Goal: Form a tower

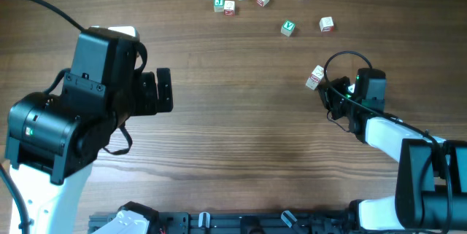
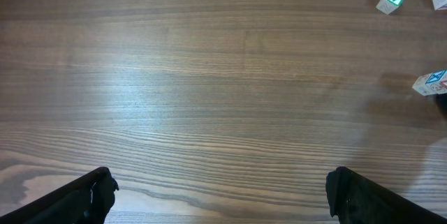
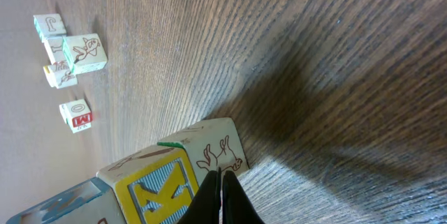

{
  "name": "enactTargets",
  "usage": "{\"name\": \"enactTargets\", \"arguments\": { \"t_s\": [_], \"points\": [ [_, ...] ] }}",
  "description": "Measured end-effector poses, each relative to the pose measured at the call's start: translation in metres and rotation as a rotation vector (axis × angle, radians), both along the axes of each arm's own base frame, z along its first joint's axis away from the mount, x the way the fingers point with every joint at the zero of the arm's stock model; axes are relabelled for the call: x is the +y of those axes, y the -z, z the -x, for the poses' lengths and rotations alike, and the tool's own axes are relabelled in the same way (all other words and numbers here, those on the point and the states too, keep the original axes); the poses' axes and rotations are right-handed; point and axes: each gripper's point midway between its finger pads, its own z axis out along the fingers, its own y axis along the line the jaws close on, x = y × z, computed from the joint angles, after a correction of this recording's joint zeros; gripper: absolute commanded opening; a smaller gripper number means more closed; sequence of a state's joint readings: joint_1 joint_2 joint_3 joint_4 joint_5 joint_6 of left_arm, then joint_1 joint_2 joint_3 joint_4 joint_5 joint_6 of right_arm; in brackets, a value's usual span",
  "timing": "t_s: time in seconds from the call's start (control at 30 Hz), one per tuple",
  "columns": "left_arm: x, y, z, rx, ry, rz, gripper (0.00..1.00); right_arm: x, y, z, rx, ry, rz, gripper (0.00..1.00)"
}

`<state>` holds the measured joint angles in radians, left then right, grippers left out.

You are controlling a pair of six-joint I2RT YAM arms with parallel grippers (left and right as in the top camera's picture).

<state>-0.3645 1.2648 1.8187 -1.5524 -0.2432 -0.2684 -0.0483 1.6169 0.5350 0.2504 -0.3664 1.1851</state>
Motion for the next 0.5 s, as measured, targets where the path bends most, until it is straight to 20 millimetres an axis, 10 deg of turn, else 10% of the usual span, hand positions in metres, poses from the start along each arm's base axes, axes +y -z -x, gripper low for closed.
{"name": "enactTargets", "arguments": {
  "t_s": [0.5],
  "points": [
    [0.0, 0.0, 0.0, 0.0, 0.0, 0.0, 1.0, 0.012, -0.006, -0.004, -0.033, -0.035, -0.007, 0.04]
  ]
}}
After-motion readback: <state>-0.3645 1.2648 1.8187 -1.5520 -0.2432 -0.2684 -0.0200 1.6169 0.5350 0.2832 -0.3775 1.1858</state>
